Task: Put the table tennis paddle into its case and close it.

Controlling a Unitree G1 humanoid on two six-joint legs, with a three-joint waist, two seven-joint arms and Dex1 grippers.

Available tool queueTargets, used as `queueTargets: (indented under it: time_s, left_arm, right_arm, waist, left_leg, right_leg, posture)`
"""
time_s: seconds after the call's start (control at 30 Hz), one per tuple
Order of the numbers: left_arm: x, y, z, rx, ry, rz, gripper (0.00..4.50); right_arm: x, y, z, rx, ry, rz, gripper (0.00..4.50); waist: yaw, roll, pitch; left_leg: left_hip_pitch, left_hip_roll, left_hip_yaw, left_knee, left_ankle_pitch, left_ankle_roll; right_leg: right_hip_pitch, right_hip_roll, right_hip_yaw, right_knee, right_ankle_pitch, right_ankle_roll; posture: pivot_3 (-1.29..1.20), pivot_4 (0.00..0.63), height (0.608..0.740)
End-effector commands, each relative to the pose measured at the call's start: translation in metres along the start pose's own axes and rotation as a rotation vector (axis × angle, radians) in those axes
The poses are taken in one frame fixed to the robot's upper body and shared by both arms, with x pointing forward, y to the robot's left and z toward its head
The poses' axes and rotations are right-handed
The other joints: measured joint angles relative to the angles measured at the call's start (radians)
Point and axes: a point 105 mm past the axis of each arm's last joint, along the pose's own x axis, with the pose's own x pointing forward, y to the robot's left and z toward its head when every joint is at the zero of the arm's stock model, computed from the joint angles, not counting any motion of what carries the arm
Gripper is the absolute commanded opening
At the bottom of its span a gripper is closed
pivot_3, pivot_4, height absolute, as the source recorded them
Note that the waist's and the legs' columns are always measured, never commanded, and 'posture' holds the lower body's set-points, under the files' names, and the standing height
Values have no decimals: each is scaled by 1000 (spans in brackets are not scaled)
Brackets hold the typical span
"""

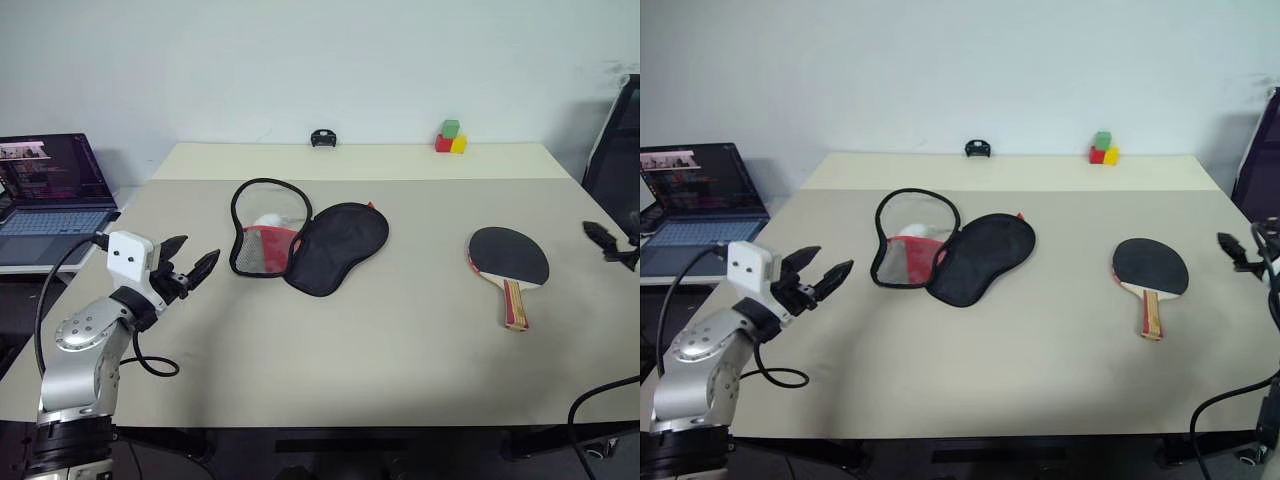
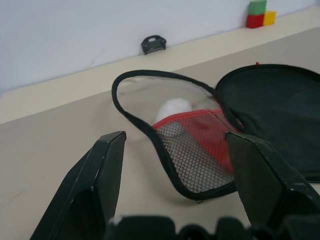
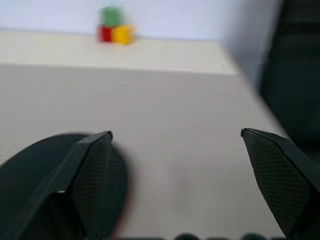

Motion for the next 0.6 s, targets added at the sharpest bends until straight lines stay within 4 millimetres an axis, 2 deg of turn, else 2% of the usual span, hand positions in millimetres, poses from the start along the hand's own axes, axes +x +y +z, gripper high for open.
queueTargets:
  time_s: [0.03,0.13,0.37,0.47,0.6]
  left_arm:
    - [6,-1,18,24,-43,-67,3454]
    - [15,-7,28,-19,-72,-162,3454]
    - [24,-3,29,-7,-63,-256,3454]
    - [26,-3,27,-4,-44,-275,3454]
    - [27,-5,30,5,-47,-289,3454]
  right_arm:
    - [3,38,19,-34,-31,186,4461]
    - [0,93,14,-43,21,372,4461]
    - [2,190,5,82,61,570,4461]
    - [9,227,-1,118,83,642,4461]
    - [28,259,-5,152,114,662,4461]
  waist:
    - [1,0,0]
    - [3,0,0]
    - [-2,0,0]
    - [-1,0,0]
    - [-1,0,0]
  left_leg:
    - [0,0,0,0,0,0]
    - [-1,0,-1,0,0,0]
    - [-1,0,-2,1,0,0]
    - [-1,0,-3,1,0,0]
    - [-2,-1,-3,2,0,0]
  right_leg:
    - [0,0,0,0,0,0]
    - [-1,0,0,0,0,0]
    - [-1,0,-1,1,0,0]
    - [-1,0,-2,1,0,0]
    - [-2,0,-1,1,0,0]
  posture:
    - [0,150,740]
    - [0,150,740]
    - [0,150,740]
    - [0,150,740]
    - [0,150,740]
